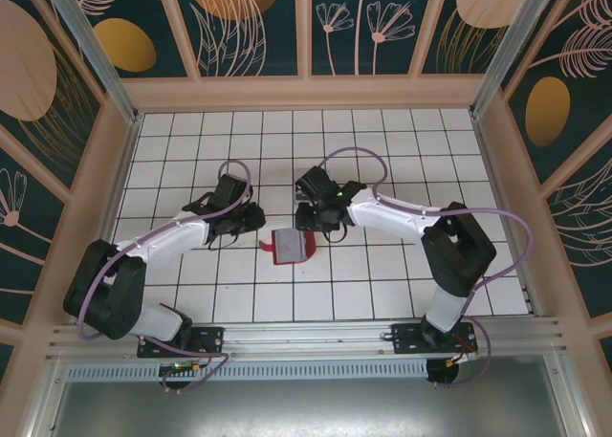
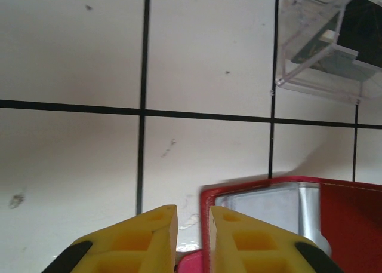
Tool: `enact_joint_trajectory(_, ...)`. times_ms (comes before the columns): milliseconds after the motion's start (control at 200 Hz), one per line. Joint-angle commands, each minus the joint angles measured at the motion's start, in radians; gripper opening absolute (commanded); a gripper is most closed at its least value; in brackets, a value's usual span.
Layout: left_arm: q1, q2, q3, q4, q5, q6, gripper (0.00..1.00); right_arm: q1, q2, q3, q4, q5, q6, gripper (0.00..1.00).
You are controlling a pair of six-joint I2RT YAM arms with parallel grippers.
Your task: Take the credit cards out of the card holder
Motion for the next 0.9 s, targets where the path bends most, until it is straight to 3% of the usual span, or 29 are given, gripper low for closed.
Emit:
enact_joint_trajectory(0,0.023,-0.044,-0.021,-0.008,0.010,0.031,0.24,0.012,0.031,0.082,-0.185,0.212,0.039,0.36)
enact_joint_trajectory(90,0.030,-0.052,-0.029,-0.009,0.009,0.036,0.24,0.012,0.043,0.107,-0.251,0.296,0.040,0.36)
enact_joint_trajectory(235,0.031,-0.045,-0.028,-0.011,0.011,0.037,0.24,0.017,0.038,0.126,-0.240,0.270,0.040,0.36)
enact_joint_trajectory(530,0.044,-0.049,-0.041,0.000,0.016,0.028,0.24,0.030,0.073,0.080,0.103,-0.194,0.073,0.36)
enact_joint_trajectory(891,0.054,-0.089,-0.068,0.001,0.017,0.020,0.25,0.057,0.207,0.104,0.172,-0.306,0.100,0.36)
